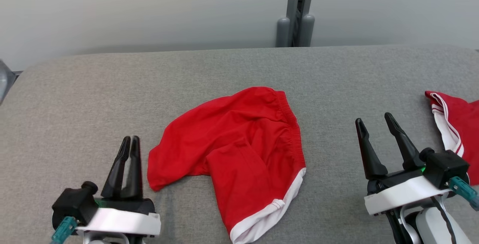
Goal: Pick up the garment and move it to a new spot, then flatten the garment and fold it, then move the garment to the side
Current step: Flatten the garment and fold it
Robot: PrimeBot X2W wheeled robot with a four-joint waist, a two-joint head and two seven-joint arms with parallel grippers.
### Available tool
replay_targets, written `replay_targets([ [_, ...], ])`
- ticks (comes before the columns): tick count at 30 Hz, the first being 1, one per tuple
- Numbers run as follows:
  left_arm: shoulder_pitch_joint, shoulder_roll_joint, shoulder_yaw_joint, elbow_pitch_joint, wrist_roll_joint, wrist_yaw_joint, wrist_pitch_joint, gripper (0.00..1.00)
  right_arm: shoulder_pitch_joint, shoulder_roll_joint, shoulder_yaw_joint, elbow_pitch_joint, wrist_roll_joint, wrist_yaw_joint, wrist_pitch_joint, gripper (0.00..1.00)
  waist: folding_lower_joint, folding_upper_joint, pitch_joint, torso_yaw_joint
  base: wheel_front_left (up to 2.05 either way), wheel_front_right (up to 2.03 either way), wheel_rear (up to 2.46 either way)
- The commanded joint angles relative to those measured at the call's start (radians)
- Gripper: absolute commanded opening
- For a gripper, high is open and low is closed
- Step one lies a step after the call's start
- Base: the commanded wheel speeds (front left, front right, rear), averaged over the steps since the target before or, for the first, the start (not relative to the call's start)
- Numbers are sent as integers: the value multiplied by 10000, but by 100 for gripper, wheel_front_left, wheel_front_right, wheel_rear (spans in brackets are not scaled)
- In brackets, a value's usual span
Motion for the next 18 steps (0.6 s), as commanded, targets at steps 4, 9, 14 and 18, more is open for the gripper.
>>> replay_targets([
  [4,85,32,-118,255,97,151,-2,100,131,11,18,42,-112,1,49,100,0,0,-113,198,0,0,0],
  [9,-46,27,-212,391,-98,258,-3,100,169,4,57,38,-124,1,126,100,0,0,-130,262,0,0,0],
  [14,-86,27,-264,470,-94,276,-3,100,190,-19,88,4,-141,1,162,100,0,0,-104,254,0,0,0],
  [18,-176,26,-310,685,-173,241,-3,100,116,-32,107,-72,-144,1,219,100,0,0,33,182,0,0,0],
])
